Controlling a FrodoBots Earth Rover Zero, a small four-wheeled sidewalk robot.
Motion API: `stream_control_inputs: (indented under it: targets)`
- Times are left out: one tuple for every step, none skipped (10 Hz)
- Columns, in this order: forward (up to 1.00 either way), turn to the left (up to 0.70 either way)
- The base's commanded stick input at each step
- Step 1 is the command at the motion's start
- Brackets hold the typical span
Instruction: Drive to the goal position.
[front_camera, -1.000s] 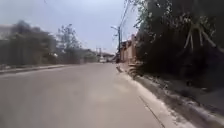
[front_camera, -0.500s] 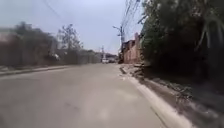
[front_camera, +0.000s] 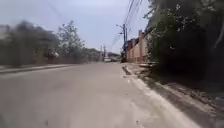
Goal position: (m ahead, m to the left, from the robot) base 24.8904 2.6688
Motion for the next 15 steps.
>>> stream_control_inputs:
  targets:
    - [1.0, 0.0]
    - [1.0, 0.0]
    - [1.0, 0.0]
    - [1.0, 0.0]
    - [1.0, 0.0]
    - [1.0, 0.0]
    - [1.0, 0.0]
    - [1.0, 0.0]
    - [1.0, 0.0]
    - [1.0, 0.0]
    - [1.0, 0.0]
    - [1.0, -0.13]
    - [1.0, -0.35]
    - [1.0, -0.4]
    - [1.0, -0.4]
